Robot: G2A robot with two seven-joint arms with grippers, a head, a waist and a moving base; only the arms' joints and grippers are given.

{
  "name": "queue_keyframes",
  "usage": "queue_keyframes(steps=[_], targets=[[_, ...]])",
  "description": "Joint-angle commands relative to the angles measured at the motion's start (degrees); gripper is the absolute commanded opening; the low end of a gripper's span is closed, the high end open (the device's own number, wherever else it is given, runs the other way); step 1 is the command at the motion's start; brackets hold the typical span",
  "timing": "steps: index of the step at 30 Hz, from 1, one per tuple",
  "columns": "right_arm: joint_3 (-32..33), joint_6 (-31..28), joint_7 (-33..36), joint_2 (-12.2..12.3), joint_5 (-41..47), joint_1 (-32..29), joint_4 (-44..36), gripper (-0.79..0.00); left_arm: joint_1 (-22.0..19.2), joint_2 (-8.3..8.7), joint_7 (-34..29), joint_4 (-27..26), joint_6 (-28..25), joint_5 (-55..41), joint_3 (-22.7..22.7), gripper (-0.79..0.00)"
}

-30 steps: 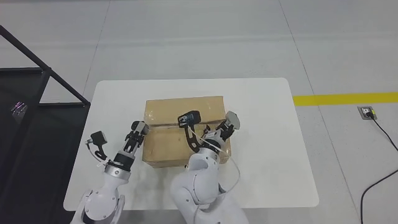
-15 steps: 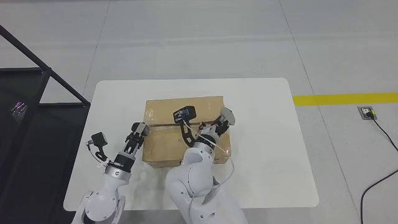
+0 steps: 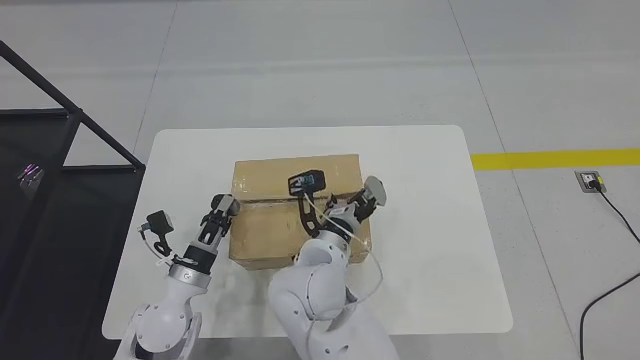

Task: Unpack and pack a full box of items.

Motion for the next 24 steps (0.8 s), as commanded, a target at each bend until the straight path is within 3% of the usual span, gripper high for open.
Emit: queue_keyframes(steps=[1, 11, 24], targets=[[-0.1, -1.4, 0.2, 0.2, -0.3, -0.3, -0.4, 0.000, 0.0, -0.01, 0.1, 0.0, 0.2, -0.2, 0.0, -0.785], [1.4, -4.8, 0.4, 0.2, 1.6, 0.0, 0.2, 0.000, -0.3, -0.01, -0.1, 0.3, 0.5, -0.6, 0.1, -0.785], [0.7, -1.2, 0.3, -0.9, 2.3, 3.4, 4.5, 0.000, -0.3, 0.03, -0.4, 0.4, 0.9, -0.5, 0.2, -0.785]])
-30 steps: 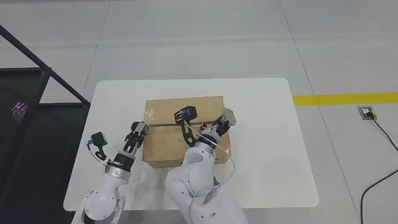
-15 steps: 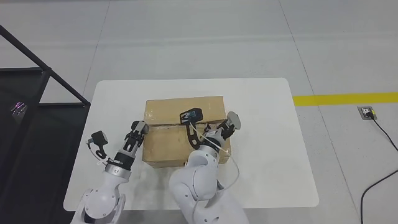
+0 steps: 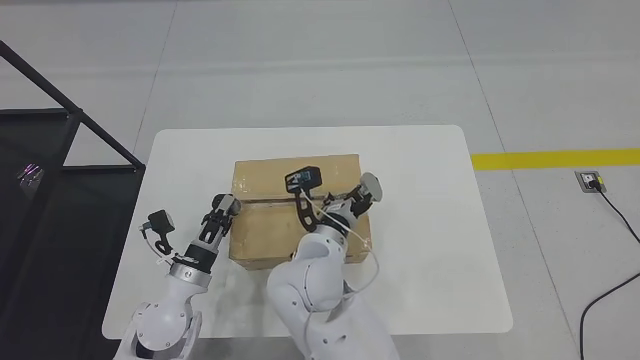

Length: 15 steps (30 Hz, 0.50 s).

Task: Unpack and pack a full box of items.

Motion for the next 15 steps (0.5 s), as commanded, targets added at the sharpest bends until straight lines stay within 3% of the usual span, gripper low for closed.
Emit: queue_keyframes(steps=[1, 15], targets=[[0.2, 0.0, 0.3, -0.2, 0.2, 0.5, 0.9, 0.000, 0.0, 0.00, -0.1, 0.1, 0.0, 0.0, 0.0, -0.785], [1.6, 0.1, 0.4, -0.9, 2.2, 2.4, 4.5, 0.000, -0.4, 0.03, -0.4, 0.6, 0.4, -0.4, 0.0, -0.785]])
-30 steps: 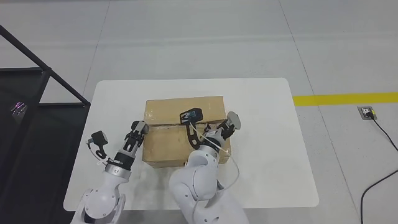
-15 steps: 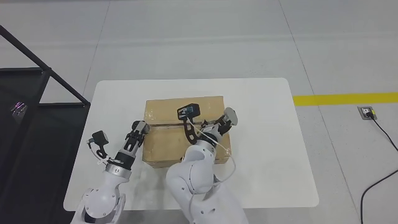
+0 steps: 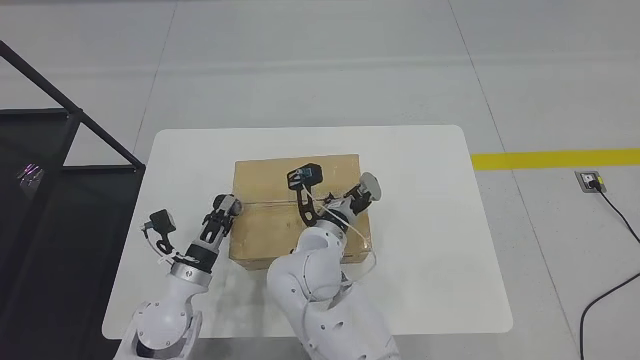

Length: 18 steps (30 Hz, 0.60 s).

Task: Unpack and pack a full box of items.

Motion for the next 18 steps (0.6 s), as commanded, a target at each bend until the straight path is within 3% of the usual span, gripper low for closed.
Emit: queue_keyframes(steps=[1, 5, 9, 13, 18], targets=[[0.1, -0.1, -0.2, 0.0, 0.1, 0.0, 0.3, 0.000, 0.0, 0.01, 0.1, 0.1, 0.0, -0.1, -0.1, -0.705], [0.7, 0.0, -0.5, 0.0, 0.4, -0.1, 0.4, 0.000, 0.3, 0.02, 0.8, -0.4, -0.1, -0.1, -0.4, -0.453], [0.9, -0.1, -0.7, 0.0, 0.5, -0.3, 0.2, 0.000, 0.8, 0.05, 1.4, -1.0, -0.1, 0.5, -0.7, -0.419], [1.3, -0.3, -1.1, 0.0, 1.0, -0.3, 0.4, 0.000, 1.1, 0.04, 2.4, -1.1, 0.3, 1.6, -0.7, -0.237], [1.6, -0.1, -1.5, 0.0, 1.4, -0.2, 0.7, 0.000, 1.1, 0.02, 3.4, -1.1, 0.5, 2.6, -0.7, -0.160]])
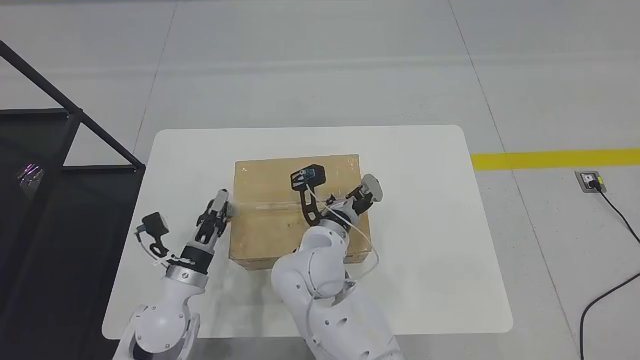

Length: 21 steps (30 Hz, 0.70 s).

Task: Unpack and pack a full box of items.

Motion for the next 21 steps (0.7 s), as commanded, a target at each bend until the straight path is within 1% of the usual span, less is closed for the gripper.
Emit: queue_keyframes(steps=[1, 3, 6, 8, 12, 14, 16, 18, 21], targets=[[0.2, 0.1, -0.2, 0.0, 0.2, 0.0, 0.1, 0.000, 0.1, -0.01, 0.6, -0.1, -0.2, 0.5, -0.1, -0.148], [0.3, 0.1, -0.4, 0.0, 0.2, -0.1, 0.1, 0.000, 0.6, -0.03, 2.2, -0.9, -1.1, 1.5, -0.3, -0.111], [0.2, 0.3, -0.4, 0.0, 0.1, -0.3, -0.1, 0.000, 1.8, -0.15, 3.8, -3.7, -3.5, 0.4, -0.4, -0.062], [0.2, 0.4, -0.4, 0.1, 0.0, -0.5, -0.3, 0.000, 2.6, -0.23, 3.8, -5.6, -5.6, -0.7, -0.1, 0.000], [0.5, 0.6, -0.6, 0.2, 0.1, -0.8, -0.7, 0.000, 2.1, -0.43, 2.3, -7.5, -4.9, -3.1, 1.6, 0.000], [0.6, 0.6, -0.9, 0.3, 0.2, -1.0, -0.9, 0.000, 0.9, -0.56, 1.2, -6.7, -3.7, -3.6, 2.9, 0.000], [0.6, 0.5, -1.0, 0.3, 0.2, -1.1, -1.0, 0.000, -1.0, -0.81, 1.3, -4.6, -1.8, -4.8, 4.2, 0.000], [0.5, 0.6, -0.9, 0.3, 0.1, -1.2, -1.3, 0.000, -3.3, -0.87, 3.0, -1.6, -0.3, 0.8, 5.2, 0.000], [0.4, 1.0, -1.0, 0.4, 0.2, -1.5, -1.9, 0.000, -5.6, -1.30, 3.2, 1.3, 1.2, 0.1, 7.3, 0.000]])
